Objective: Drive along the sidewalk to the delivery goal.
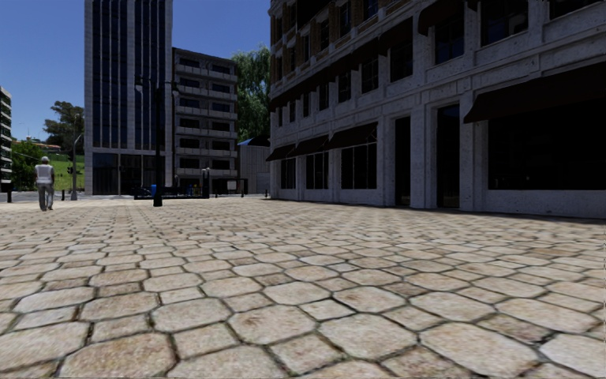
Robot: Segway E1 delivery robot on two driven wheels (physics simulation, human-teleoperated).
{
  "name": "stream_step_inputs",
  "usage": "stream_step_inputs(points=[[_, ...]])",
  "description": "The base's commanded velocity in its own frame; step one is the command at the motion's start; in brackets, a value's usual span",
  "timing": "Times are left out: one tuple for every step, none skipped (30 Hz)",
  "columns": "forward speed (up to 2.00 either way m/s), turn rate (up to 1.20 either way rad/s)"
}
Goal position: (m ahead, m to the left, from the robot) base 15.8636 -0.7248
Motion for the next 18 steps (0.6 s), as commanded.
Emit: stream_step_inputs(points=[[2.0,0.0],[2.0,0.0],[2.0,0.0],[2.0,0.0],[2.0,0.0],[2.0,0.0],[2.0,0.0],[2.0,0.0],[2.0,0.0],[2.0,0.0],[2.0,0.0],[2.0,0.0],[2.0,0.0],[2.0,0.0],[2.0,0.0],[2.0,0.0],[2.0,0.0],[2.0,0.0]])
